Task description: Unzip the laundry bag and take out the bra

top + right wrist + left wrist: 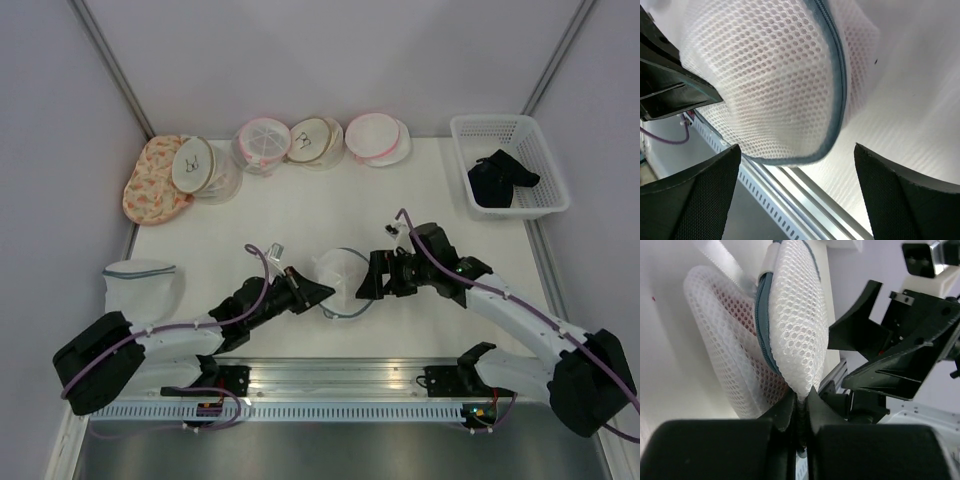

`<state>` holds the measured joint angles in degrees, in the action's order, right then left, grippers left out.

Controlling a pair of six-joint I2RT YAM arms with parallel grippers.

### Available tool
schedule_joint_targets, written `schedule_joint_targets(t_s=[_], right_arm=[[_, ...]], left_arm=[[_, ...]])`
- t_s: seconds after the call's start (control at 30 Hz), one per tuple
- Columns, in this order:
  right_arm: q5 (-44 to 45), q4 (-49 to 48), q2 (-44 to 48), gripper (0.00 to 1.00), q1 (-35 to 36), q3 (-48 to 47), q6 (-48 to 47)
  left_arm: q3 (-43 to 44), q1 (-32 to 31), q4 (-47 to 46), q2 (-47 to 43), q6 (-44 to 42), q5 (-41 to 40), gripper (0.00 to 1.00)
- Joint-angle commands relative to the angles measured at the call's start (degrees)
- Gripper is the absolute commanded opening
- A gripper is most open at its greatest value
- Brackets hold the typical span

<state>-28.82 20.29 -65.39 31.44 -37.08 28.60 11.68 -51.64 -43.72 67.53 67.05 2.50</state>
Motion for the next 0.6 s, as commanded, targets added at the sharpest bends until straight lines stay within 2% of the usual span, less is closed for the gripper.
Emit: schedule_joint_targets(t_s=[0.0, 0.13, 0.23, 0.27, 0.43, 0.47, 0.53, 0.57], right_arm=[[8.9, 7.6, 6.5, 0.98, 0.1, -4.8, -2.0], [9.0, 9.8, 12.5, 0.98, 0.2, -4.9, -0.6], [7.9, 7.9, 15.1, 0.98, 1.8, -3.6, 2.2], [8.7, 5.9, 15.4, 0.98, 4.0, -2.7, 4.3], [14.8, -2.3, 11.0, 0.97, 16.2, -0.6, 10.1], [15.4, -3.1, 9.9, 0.90, 19.3, -0.6, 10.9], [16.6, -5.2, 7.3, 0.84, 21.8, -0.7, 11.7], [16.5, -5.8, 6.8, 0.78, 22.3, -0.8, 12.0]], left_arm=[[3.8, -1.4, 15.8, -7.6, 2.8, -11.0, 0.02], [5.3, -3.5, 25.5, -14.1, 9.9, -19.4, 0.02], [7.4, -6.1, 32.1, -14.5, 13.4, -26.0, 0.02], [9.1, -6.6, 34.7, -13.5, 14.2, -28.2, 0.02], [13.7, -9.2, 35.5, -8.6, 17.5, -29.6, 0.02], [14.3, -9.7, 35.6, -7.6, 17.5, -30.4, 0.02], [15.6, -10.7, 35.6, -7.2, 17.3, -31.0, 0.02], [15.9, -10.7, 36.0, -7.3, 17.2, -31.3, 0.02]])
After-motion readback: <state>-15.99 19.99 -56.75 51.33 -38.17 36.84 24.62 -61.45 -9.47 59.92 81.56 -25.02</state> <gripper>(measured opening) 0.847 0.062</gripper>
